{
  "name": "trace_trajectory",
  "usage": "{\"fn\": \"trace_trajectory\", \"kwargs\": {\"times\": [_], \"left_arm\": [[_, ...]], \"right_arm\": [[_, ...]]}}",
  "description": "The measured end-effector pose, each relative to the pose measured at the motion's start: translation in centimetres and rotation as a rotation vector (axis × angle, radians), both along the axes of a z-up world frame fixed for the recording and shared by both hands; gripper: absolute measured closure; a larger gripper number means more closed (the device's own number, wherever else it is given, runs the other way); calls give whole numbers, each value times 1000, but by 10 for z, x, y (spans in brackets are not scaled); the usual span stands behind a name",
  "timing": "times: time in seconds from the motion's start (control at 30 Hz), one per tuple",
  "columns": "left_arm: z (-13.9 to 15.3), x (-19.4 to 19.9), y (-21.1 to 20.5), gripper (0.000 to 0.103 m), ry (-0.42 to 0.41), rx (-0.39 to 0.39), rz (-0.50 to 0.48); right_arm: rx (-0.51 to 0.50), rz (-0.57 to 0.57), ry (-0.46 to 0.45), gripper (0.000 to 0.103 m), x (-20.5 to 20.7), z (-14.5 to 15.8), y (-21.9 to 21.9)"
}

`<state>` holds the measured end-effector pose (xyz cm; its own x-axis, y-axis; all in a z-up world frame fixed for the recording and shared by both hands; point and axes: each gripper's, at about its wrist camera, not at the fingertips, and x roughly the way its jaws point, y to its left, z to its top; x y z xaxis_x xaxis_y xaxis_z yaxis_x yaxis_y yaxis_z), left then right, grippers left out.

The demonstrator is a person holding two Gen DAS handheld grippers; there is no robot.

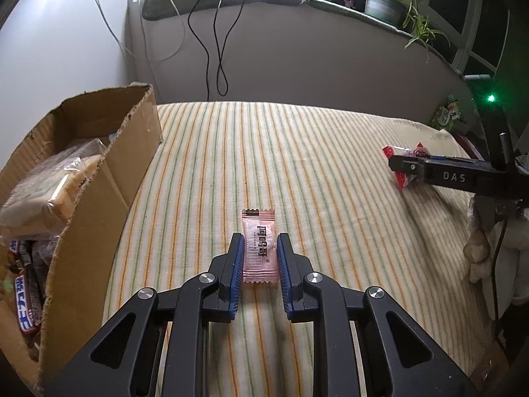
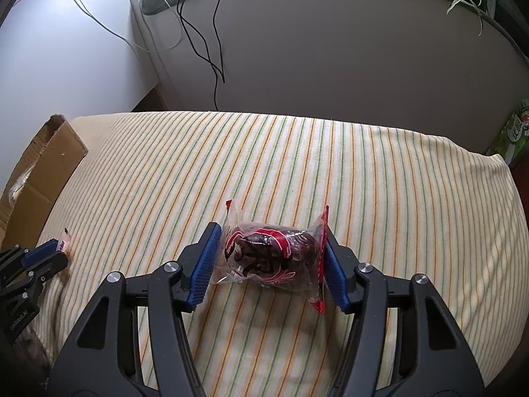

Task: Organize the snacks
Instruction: 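Grasp the pink candy with left tool while right tool grasps the red-and-white packet, then carry the pink candy and red-and-white packet over the box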

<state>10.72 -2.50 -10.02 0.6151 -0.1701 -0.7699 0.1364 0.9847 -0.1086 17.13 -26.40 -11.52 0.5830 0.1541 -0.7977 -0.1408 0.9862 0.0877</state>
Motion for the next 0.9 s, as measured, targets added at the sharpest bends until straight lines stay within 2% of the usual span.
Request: {"fn": "trace_trajectory", "kwargs": {"times": [0.5,0.9], "left_arm": [[30,-20,6,85,-85,-22,-14],[53,-39,27,85,-152,-30,17]], "right_arm": [[5,31,-47,42,-23,26,13],[14,107,-107,42,-41,56,59]]}}
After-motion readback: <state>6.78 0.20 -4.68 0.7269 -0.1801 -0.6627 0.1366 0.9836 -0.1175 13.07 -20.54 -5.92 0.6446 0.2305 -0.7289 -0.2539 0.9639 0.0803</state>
